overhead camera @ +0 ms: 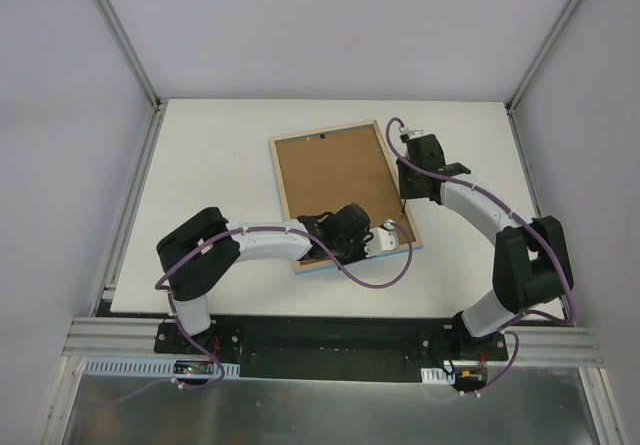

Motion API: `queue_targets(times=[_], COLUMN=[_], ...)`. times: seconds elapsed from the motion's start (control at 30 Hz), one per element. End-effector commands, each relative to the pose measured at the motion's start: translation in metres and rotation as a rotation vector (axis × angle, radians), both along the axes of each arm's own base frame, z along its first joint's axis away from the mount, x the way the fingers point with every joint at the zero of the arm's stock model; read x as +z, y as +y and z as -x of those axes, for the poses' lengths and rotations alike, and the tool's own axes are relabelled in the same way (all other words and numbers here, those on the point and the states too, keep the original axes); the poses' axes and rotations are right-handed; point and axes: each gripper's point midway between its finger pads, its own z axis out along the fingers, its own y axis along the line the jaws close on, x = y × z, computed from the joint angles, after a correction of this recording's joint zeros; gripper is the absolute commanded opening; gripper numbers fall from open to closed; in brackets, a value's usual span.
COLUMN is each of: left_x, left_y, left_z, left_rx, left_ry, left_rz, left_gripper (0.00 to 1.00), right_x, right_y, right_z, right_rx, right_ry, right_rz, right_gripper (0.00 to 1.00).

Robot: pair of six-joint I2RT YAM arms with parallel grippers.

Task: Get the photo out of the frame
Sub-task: Release the photo frame item from the photo frame.

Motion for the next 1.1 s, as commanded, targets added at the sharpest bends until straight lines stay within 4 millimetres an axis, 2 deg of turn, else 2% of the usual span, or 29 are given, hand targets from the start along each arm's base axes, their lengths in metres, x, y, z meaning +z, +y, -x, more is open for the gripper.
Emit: queue_targets(times=[0.0,0.53,0.87,1.07], left_x=[-0.054,-0.056,-0.055,-0.056], left_y=[0.058,0.058,0.057,0.058], left_z=[0.061,0.060,0.060,0.060], left_rx=[-0.057,-0.050,-0.048,-0.048], left_ry=[0.232,0.230,0.232,0.233], left_rz=[-0.254,-0.258,-0.256,-0.259], left_gripper=[0.00,0.00,0.00,0.00], right_x=[0.015,0.021,0.012,0.013], right_y=[0.003,0.002,0.004,0.003], right_z=[-0.006,0.008,0.011,0.009], right_rx=[-0.005,0.016,0.031,0.028], right_ry=[-0.022,-0.018,0.018,0.008], right_rz=[-0.009,-0.028,-0.027,-0.022], right_gripper=[0.01,0.01,0.01,0.01])
